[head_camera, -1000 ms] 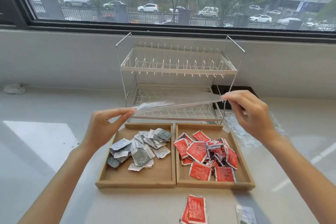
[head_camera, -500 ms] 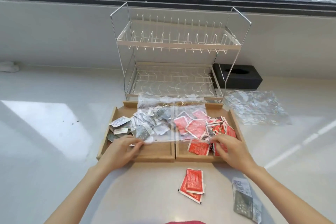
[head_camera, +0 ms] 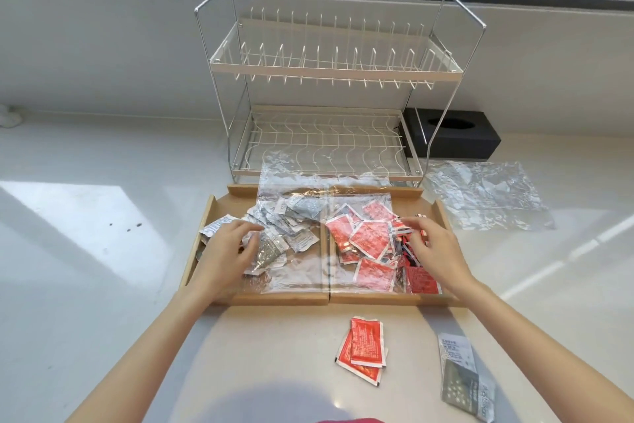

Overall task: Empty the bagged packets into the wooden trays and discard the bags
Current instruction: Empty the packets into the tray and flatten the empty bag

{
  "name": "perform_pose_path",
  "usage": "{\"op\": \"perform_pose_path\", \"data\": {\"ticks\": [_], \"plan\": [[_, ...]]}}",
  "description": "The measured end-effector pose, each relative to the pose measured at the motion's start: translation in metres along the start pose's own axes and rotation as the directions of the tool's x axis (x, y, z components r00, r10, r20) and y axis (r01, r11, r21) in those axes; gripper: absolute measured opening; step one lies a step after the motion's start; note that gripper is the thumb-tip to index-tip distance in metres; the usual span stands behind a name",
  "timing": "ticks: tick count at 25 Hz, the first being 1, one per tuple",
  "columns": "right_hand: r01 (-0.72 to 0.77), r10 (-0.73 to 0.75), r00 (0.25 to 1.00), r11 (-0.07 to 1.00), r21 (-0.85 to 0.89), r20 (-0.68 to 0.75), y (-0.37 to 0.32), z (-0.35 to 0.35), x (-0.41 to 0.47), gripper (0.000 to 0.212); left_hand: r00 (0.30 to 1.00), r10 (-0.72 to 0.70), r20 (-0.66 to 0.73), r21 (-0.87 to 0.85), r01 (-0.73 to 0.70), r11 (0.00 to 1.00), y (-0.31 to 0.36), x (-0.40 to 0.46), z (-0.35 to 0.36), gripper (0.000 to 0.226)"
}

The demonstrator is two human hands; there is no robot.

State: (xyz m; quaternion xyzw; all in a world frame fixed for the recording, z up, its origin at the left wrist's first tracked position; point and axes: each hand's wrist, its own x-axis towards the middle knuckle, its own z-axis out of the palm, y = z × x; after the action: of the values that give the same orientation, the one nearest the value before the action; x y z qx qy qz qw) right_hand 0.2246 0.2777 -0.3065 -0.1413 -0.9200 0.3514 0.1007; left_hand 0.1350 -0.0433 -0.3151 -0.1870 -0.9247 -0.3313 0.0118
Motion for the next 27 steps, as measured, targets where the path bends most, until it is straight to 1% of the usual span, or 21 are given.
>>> {"op": "perform_pose_path", "data": {"ticks": [2,4,7,9,11,14,16,18,22,24,25,27], "plan": [[-0.073,0.073,0.996,0.997,-0.004,0.057,-0.007,0.001,0.019,0.034,0.995,-0.093,0.023,-0.003,0.093,0.996,0.003,0.019,0.003,0.034],[-0.123,0.124,0.988,0.992,-0.011,0.089,-0.013,0.005,0.035,0.036,0.984,-0.163,0.077,0.025,0.161,0.987,0.005,0.037,0.007,0.044],[-0.205,0.201,0.966,0.979,0.008,0.164,-0.019,0.012,0.05,0.038,0.965,-0.222,0.141,0.057,0.216,0.975,0.007,0.055,0.015,0.048],[-0.219,0.213,0.963,0.975,0.021,0.164,-0.022,0.016,0.058,0.037,0.959,-0.256,0.124,0.068,0.249,0.966,0.006,0.063,0.019,0.045],[-0.217,0.208,0.971,0.974,0.065,0.118,-0.023,0.018,0.061,0.032,0.959,-0.276,0.069,0.082,0.27,0.959,0.004,0.065,0.021,0.041],[-0.26,0.252,0.966,0.947,0.187,0.067,-0.027,0.017,0.063,0.025,0.972,-0.233,-0.031,0.064,0.234,0.97,0.002,0.064,0.021,0.034],[-0.291,0.28,0.957,0.903,0.316,0.082,-0.029,0.016,0.062,0.024,0.975,-0.212,-0.069,-0.061,0.208,0.976,0.003,0.061,0.018,0.029],[-0.301,0.286,0.953,0.856,0.42,0.099,-0.03,0.013,0.058,0.021,0.972,-0.229,-0.059,-0.234,0.209,0.949,0.006,0.057,0.013,0.027],[-0.268,0.274,0.96,0.825,0.497,0.063,-0.03,0.001,0.051,0.016,0.962,-0.261,-0.078,-0.536,0.181,0.825,0.011,0.052,-0.002,0.024],[-0.249,0.275,0.961,0.79,0.56,0.038,-0.031,-0.008,0.05,0.017,0.965,-0.252,-0.079,-0.603,0.155,0.783,0.016,0.049,-0.009,0.023],[-0.229,0.26,0.965,0.786,0.575,0.03,-0.033,-0.013,0.05,0.018,0.968,-0.242,-0.069,-0.607,0.151,0.78,0.017,0.047,-0.012,0.023],[-0.168,0.196,0.981,0.826,0.538,0.006,-0.035,-0.021,0.049,0.02,0.98,-0.196,-0.032,-0.573,0.143,0.807,0.02,0.045,-0.021,0.027]]}}
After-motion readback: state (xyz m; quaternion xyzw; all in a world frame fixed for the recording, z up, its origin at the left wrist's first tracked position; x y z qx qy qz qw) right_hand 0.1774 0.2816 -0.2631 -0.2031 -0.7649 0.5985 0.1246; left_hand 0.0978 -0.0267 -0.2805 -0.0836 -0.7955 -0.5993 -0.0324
